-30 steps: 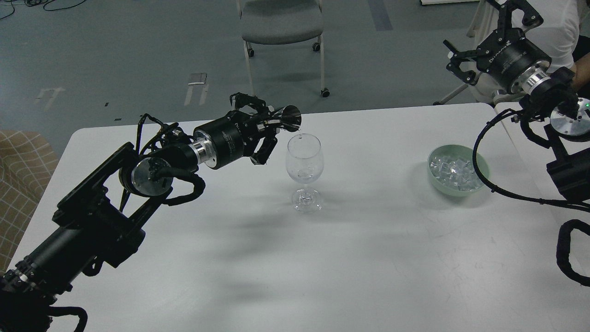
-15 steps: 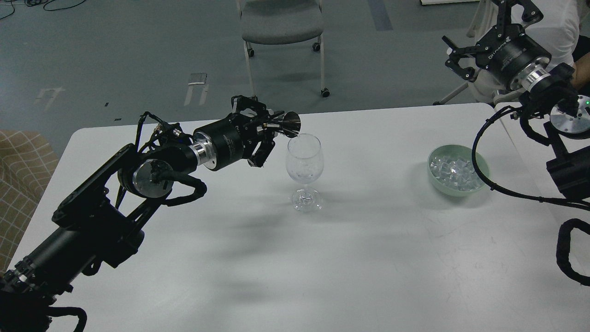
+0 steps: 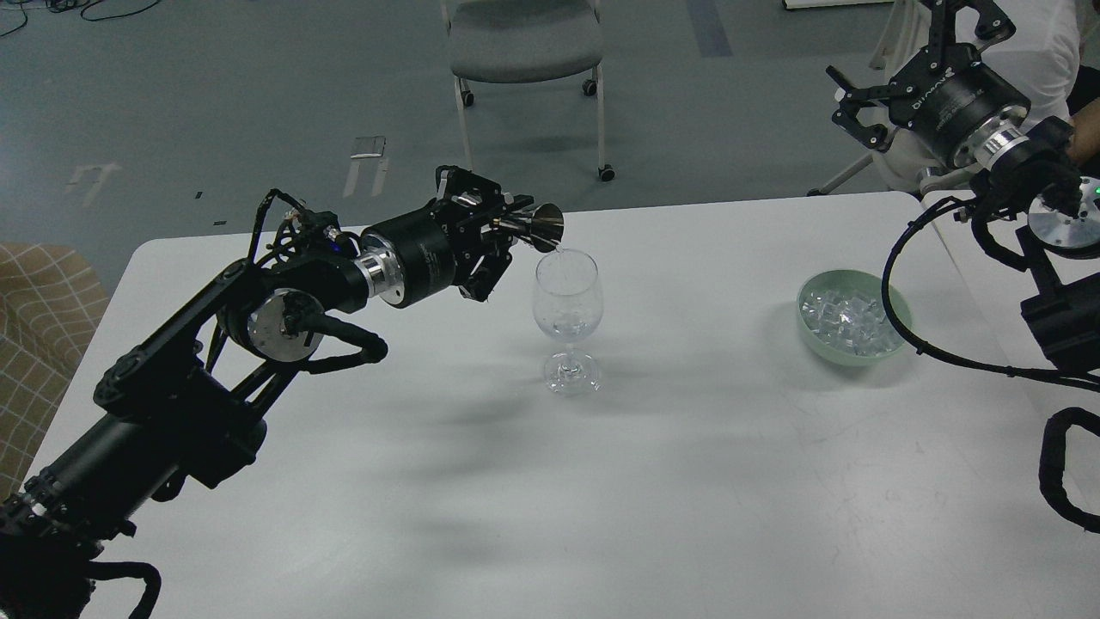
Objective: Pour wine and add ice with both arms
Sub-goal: 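Tilt the jigger cup with the left gripper to pour into the glass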
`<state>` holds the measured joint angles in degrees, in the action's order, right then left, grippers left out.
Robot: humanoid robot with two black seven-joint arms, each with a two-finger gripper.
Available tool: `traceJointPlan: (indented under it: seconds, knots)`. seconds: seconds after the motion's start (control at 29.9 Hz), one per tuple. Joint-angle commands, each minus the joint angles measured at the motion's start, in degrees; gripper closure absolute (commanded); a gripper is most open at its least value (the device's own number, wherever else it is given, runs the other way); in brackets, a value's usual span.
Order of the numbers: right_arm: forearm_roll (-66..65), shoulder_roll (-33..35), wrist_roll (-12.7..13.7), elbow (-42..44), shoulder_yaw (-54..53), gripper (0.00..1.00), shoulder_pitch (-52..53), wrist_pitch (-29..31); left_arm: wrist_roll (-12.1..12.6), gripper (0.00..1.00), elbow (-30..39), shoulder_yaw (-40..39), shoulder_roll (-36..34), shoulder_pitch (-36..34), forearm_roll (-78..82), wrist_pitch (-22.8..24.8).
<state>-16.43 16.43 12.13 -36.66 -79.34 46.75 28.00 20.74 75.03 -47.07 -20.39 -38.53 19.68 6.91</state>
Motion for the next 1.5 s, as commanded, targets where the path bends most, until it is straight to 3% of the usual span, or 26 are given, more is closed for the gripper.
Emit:
traceJointPlan:
  seconds: [0.0, 0.43, 0.64, 1.47]
  knots:
    - [-0.01, -0.16, 0.00, -0.08, -0.02, 0.00, 0.01, 0.00, 0.62, 1.00, 0.12, -0.03, -0.09, -0.49, 2.90, 0.64]
    - [-0.01, 0.10, 0.00, -0.08, -0.02, 0.00, 0.10, 0.00, 1.50, 1.00, 0.56, 0.05, 0.26, -2.16, 8.09, 0.91]
    - [-0.01, -0.25, 0.00, -0.17, -0.02, 0.00, 0.10, 0.00, 3.96, 1.00, 4.07, 0.14, 0.17, -3.31, 11.61, 0.91]
    - [0.08, 0.36, 0.00, -1.66, -0.29, 0.00, -0.17, 0.00, 3.70, 1.00, 6.18, 0.14, -1.41, -4.98, 24.00, 4.07]
